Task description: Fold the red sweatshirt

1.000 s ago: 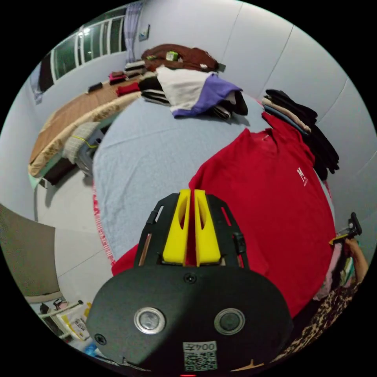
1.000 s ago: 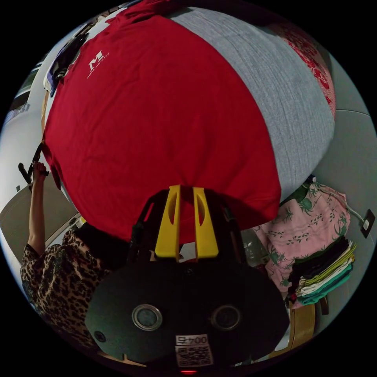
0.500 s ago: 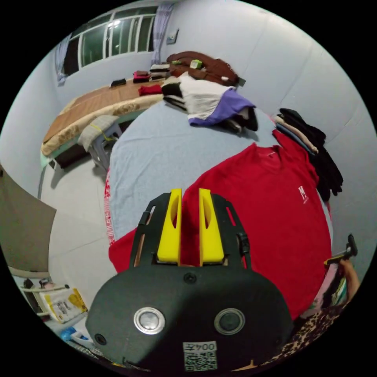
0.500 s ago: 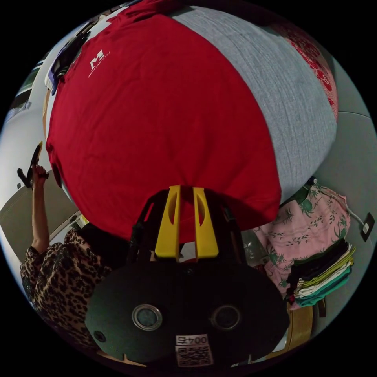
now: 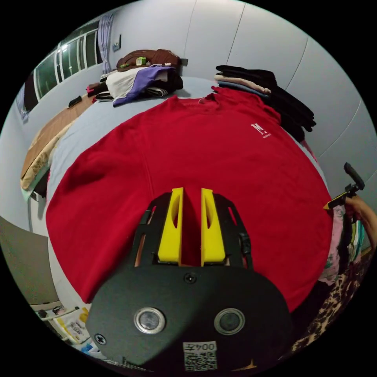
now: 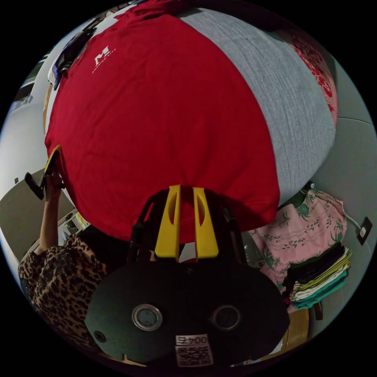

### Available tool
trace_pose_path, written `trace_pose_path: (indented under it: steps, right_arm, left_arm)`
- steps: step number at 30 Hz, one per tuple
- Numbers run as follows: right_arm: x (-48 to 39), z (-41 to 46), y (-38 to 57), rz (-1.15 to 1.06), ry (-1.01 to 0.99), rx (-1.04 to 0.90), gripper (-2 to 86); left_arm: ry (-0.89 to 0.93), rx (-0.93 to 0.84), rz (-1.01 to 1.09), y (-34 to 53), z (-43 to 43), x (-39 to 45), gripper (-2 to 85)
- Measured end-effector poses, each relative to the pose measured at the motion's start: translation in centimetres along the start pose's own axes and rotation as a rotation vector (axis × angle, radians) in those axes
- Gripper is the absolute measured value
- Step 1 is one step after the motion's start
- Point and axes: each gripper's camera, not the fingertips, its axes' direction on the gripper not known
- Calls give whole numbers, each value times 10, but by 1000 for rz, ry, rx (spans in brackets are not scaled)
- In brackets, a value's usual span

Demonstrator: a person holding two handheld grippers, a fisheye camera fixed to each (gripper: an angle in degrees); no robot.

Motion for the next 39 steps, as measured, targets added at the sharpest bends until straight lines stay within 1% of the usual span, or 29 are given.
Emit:
trace_pose_path:
  steps: [2, 3, 5, 7, 10, 11, 13, 15, 16, 18, 20, 23, 25, 27, 31, 33, 35, 37, 39]
  right_arm:
    - [3, -1, 8, -14, -5, 9, 63]
    - [6, -2, 14, -21, -14, 20, 63]
    - [10, -3, 25, -43, -22, 42, 63]
    - [14, -3, 38, -79, -34, 70, 64]
    - [29, -5, 58, -157, -144, 105, 85]
    - [38, -8, 65, -190, -221, 113, 96]
    - [57, -23, 73, -221, -354, 225, 106]
    - [97, -52, 64, -185, -555, 403, 111]
    - [107, -59, 58, -172, -590, 450, 113]
    - [137, -85, 26, -120, -689, 603, 125]
    - [141, -102, -7, -115, -720, 653, 135]
    - [109, -128, -52, -179, -622, 696, 143]
    - [79, -141, -75, -242, -508, 708, 145]
    - [42, -149, -104, -314, -345, 696, 148]
    - [18, -146, -148, -309, -245, 613, 144]
    - [13, -147, -161, -299, -211, 570, 109]
    - [10, -156, -153, -286, -196, 583, 81]
    - [-8, -166, -129, -342, -156, 642, 68]
    - [-51, -166, -81, -578, -139, 714, 69]
  left_arm:
    - [57, -29, -49, -1, 3, -2, 73]
    - [99, 1, -48, 0, 1, 6, 73]
    - [111, 7, -22, 5, 3, 27, 74]
    - [127, -31, -23, 16, 18, 51, 81]
    - [146, -129, -91, 41, 62, 81, 96]
    - [119, -96, -133, 53, 74, 89, 100]
    - [31, -77, -174, 62, 84, 100, 99]
    - [-52, -122, -204, 57, 100, 108, 94]
    - [-72, -143, -222, 54, 105, 108, 91]
    - [-113, -210, -285, 45, 123, 104, 77]
    - [-128, -253, -301, 41, 135, 103, 67]
    - [-158, -309, -289, 36, 155, 103, 58]
    - [-170, -333, -301, 35, 166, 102, 55]
    - [-185, -366, -315, 32, 180, 101, 53]
    - [-178, -407, -310, 31, 199, 96, 52]
    - [-169, -422, -308, 32, 210, 92, 51]
    - [-172, -431, -304, 33, 217, 91, 50]
    - [-173, -435, -302, 34, 225, 90, 49]
    - [-170, -443, -295, 36, 234, 88, 46]
